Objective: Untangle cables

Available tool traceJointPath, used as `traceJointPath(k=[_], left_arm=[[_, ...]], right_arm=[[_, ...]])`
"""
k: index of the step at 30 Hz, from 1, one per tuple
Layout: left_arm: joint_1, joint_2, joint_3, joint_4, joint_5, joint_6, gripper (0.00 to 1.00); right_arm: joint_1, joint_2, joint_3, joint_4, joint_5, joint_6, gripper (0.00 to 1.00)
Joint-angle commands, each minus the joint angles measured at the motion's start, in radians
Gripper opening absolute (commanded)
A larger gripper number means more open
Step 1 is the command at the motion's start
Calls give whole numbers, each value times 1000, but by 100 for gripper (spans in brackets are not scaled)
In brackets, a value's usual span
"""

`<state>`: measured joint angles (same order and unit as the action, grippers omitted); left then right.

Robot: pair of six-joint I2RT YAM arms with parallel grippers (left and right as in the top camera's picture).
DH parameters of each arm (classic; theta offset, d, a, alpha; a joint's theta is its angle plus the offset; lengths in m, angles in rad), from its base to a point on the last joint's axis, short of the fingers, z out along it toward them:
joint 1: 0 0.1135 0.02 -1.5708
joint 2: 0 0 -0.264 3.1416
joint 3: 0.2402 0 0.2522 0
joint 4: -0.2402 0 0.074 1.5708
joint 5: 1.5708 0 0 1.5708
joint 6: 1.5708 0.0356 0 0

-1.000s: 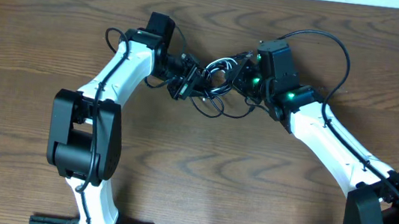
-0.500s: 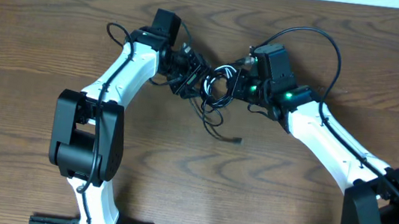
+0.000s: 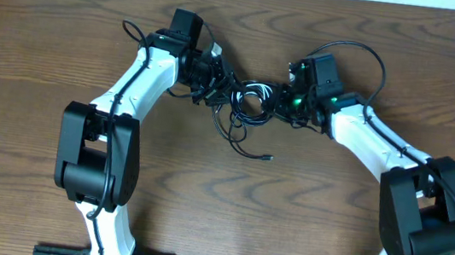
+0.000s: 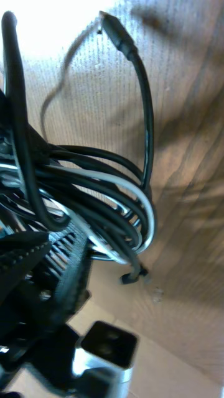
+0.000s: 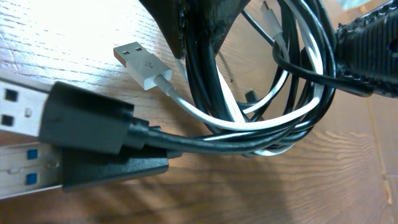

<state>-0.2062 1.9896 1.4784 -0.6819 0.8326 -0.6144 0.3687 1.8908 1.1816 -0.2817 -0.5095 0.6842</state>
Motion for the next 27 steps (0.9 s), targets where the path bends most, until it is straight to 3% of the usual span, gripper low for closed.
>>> traceJointPath(k=[1, 7, 19, 27], left_arm=[[-9, -17, 18, -6, 18, 72, 37], [-26, -16, 16, -16, -100, 72, 38], [-131, -16, 14, -90, -379, 71, 38], [-154, -16, 11, -104, -381, 71, 38]], right_arm=[[-25, 50, -2, -2, -90, -28, 1], [-34, 130, -2, 55, -292, -68, 1], [-41, 148, -2, 88, -362, -117, 1], [-44, 148, -2, 117, -415, -142, 1]])
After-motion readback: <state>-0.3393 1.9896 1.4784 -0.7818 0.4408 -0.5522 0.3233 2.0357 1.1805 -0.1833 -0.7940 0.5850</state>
